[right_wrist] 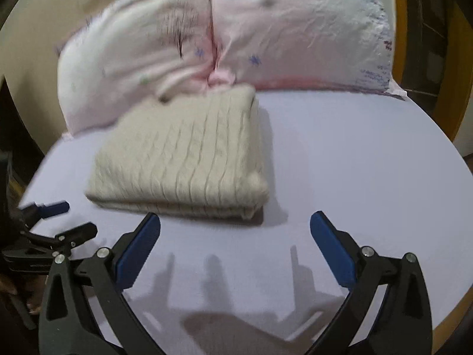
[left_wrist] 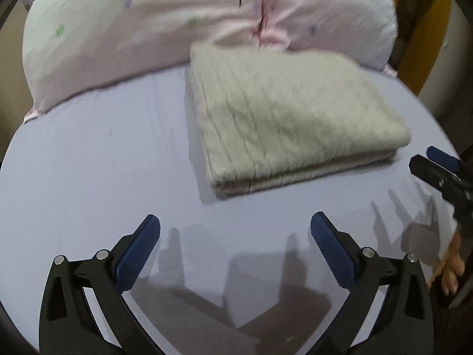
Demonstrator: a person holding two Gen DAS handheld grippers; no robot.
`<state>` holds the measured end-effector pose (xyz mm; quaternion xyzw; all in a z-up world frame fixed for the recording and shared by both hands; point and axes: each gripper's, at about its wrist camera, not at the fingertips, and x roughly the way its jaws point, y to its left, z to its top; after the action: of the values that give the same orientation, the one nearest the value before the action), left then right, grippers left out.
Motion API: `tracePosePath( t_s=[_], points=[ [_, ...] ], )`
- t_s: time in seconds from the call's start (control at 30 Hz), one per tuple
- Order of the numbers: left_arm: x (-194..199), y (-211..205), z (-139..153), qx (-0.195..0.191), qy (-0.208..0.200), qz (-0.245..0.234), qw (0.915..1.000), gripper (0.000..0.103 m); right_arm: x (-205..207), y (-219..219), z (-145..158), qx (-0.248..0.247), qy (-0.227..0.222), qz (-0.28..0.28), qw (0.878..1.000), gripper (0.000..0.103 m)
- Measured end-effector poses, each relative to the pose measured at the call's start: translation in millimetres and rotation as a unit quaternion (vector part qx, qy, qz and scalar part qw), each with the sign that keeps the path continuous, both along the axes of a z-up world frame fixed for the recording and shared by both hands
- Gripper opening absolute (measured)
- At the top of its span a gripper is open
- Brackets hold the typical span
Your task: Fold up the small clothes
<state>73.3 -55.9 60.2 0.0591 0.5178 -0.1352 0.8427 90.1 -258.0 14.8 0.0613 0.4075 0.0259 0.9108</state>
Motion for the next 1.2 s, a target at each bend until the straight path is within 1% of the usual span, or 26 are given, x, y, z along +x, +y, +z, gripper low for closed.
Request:
tracePosePath(
  t_s=[0.07,0.13,0.3,0.33,0.37,0.57,1.2],
  points=[
    [0.3,-1.3,-6.4,0.008,0.007,0.008,0.9999,0.102,4.6,6.8,-6.7,-0.009,0.015,-0.002,1.000,0.101],
    [1.7,0.9,-12.6,0.012,0.012,0.022,0.9996,0.102,9.5,13.7,-14.2,-0.037,0.028,-0.015,0.999,0.101],
    [2.9,3.3,-15.3,0.016,-0.001,0.040,0.9991,0.102,16.3,21.7,-31.5,-0.056,0.059,-0.021,0.996,0.101],
    [2.3,1.5,-16.5,0.024,-0.005,0.040,0.9989,0.102,16.1,24.3,-32.4,-0.071,0.056,-0.022,0.996,0.101],
    [2.3,0.1,-16.5,0.026,-0.009,0.040,0.9988,0.102,15.3,26.4,-32.5,-0.074,0.054,-0.021,0.996,0.101],
    [-3.3,1.6,-17.9,0.021,-0.028,0.045,0.9984,0.102,16.6,25.9,-33.7,-0.070,0.056,-0.017,0.996,0.101],
    [-4.1,0.8,-18.0,0.021,-0.029,0.045,0.9984,0.102,16.7,27.1,-33.2,-0.070,0.056,-0.019,0.996,0.101]
  ],
)
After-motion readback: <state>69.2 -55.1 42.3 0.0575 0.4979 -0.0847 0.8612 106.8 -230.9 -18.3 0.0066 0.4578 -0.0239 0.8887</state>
